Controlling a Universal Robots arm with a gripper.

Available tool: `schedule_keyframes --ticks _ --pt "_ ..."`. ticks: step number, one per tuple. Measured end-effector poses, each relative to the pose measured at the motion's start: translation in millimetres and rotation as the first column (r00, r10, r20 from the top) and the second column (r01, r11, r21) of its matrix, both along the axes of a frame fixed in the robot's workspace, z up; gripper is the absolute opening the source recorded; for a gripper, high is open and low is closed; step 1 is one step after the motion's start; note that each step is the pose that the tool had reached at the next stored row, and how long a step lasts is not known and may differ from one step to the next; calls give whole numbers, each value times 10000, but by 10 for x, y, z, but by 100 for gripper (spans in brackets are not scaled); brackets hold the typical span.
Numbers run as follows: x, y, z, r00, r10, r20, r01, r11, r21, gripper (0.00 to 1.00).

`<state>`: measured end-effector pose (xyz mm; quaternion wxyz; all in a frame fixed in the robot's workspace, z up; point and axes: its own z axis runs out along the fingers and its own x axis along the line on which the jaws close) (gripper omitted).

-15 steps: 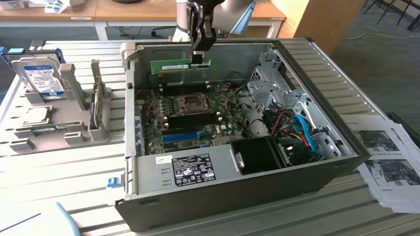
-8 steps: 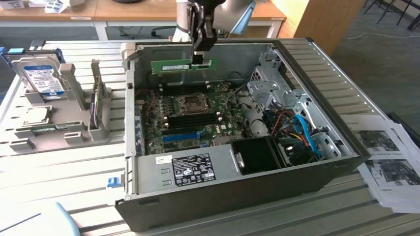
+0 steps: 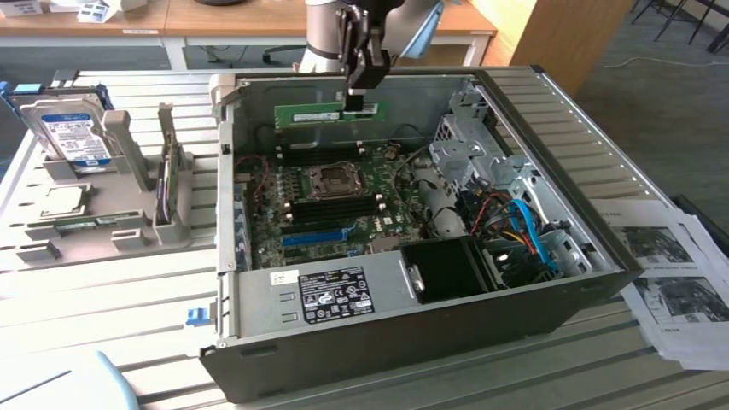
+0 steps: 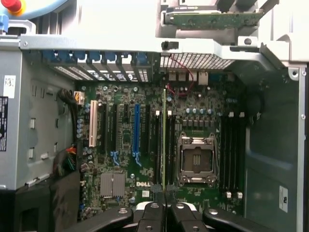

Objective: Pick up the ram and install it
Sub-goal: 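Pick up the ram and move it above insertion slot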

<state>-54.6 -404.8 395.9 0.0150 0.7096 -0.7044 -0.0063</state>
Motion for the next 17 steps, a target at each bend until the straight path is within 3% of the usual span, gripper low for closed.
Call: schedule_keyframes --ticks 10,17 --pt "39 1 -14 10000 0 1 0 10000 2 11" --pt "38 0 -128 10000 0 0 0 10000 2 11"
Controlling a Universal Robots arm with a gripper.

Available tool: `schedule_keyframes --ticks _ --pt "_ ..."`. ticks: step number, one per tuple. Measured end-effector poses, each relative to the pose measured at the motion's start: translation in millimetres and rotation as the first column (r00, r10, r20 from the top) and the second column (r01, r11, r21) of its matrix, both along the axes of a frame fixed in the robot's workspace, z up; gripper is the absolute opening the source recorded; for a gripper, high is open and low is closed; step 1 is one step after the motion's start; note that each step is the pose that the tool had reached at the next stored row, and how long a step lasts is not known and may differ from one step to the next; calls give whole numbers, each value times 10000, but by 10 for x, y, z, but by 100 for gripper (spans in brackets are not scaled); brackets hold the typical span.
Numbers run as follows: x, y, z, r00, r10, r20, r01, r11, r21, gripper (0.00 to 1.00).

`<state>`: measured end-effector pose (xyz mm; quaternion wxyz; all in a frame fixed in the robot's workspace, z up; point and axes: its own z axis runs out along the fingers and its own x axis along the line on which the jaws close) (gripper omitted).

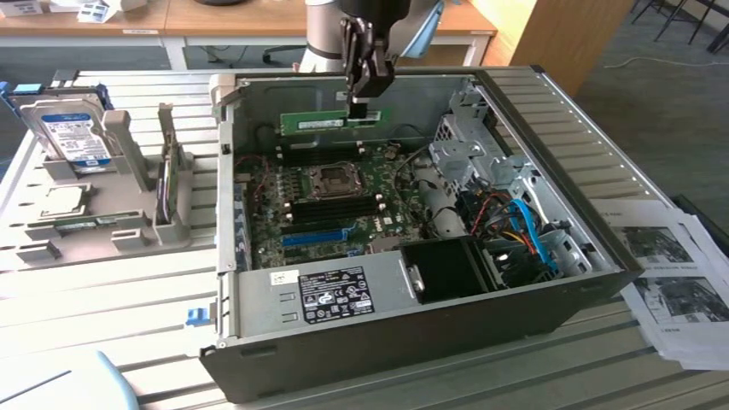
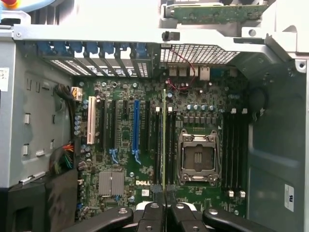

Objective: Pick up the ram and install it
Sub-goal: 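Pick up the ram and move it above insertion slot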

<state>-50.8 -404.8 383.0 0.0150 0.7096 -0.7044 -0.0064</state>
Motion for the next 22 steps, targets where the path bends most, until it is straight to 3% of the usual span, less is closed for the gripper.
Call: schedule_keyframes --ticks 22 --pt "0 0 -400 10000 -1 1 1 10000 1 11"
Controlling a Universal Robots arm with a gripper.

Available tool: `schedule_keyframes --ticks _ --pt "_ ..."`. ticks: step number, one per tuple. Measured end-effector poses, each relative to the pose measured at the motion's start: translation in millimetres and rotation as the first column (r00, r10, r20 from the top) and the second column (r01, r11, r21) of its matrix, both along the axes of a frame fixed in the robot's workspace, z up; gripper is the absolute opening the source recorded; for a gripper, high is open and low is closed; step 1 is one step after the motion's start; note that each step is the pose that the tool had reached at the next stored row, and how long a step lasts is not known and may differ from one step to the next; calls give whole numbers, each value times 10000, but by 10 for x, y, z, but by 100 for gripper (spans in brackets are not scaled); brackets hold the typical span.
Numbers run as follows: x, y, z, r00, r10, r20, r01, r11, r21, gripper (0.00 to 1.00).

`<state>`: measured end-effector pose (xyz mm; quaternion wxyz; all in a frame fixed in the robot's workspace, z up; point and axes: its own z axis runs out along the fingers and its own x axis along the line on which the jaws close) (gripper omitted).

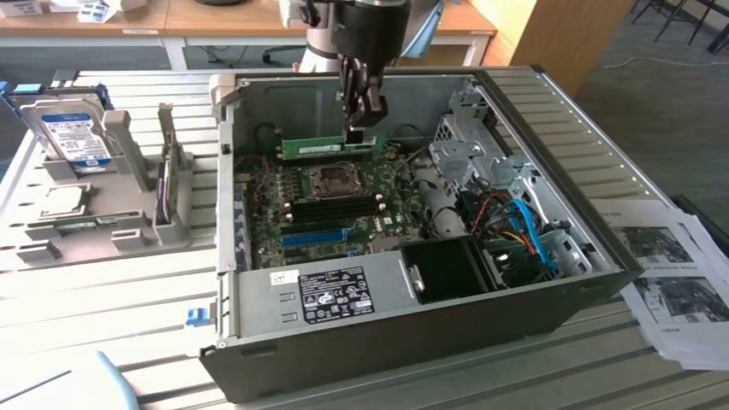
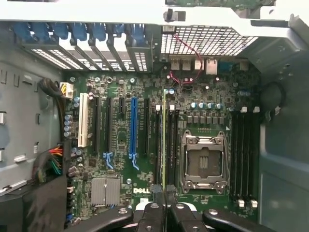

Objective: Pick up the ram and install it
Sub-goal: 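Pick up the ram and move it above insertion slot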

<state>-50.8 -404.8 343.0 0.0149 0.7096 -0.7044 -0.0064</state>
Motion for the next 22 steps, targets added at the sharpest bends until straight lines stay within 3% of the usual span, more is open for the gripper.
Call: schedule_keyframes --ticks 14,22 --pt "0 0 -247 10000 0 0 0 10000 -1 11" --pt "0 0 -252 10000 -94 -1 94 10000 -1 11"
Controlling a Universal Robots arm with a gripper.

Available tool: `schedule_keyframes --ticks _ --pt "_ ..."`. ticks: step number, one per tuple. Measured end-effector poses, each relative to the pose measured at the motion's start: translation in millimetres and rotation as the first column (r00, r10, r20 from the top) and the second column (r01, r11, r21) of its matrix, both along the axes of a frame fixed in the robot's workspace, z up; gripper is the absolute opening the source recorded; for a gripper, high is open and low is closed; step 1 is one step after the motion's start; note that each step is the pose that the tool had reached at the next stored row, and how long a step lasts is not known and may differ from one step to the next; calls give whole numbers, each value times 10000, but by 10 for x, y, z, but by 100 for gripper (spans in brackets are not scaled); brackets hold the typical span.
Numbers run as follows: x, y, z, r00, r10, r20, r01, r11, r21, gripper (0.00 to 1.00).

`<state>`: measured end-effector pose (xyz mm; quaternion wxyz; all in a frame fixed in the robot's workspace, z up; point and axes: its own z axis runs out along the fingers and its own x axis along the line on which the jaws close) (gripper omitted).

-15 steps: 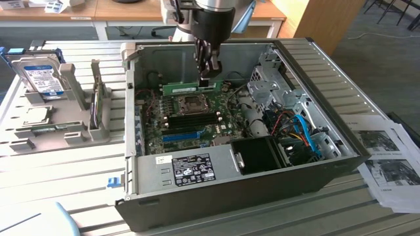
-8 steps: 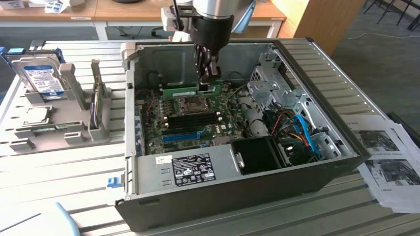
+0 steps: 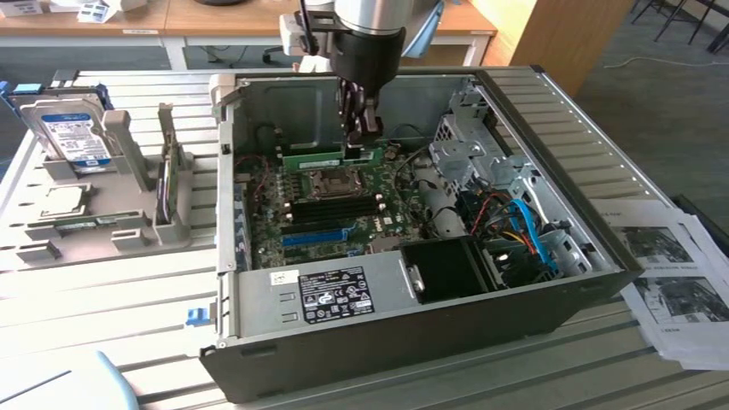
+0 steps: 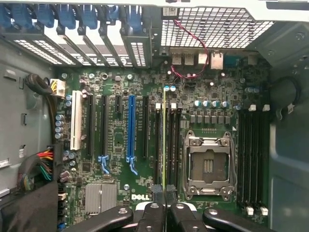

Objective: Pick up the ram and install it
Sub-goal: 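Pick up the ram and move it above insertion slot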

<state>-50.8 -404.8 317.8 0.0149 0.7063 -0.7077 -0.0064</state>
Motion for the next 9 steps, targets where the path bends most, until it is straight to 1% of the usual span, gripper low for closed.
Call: schedule_keyframes --ticks 6,9 --pt "4 0 -1 10000 -78 1 78 10000 0 11" --pt "55 0 -1 10000 -79 0 79 10000 0 11"
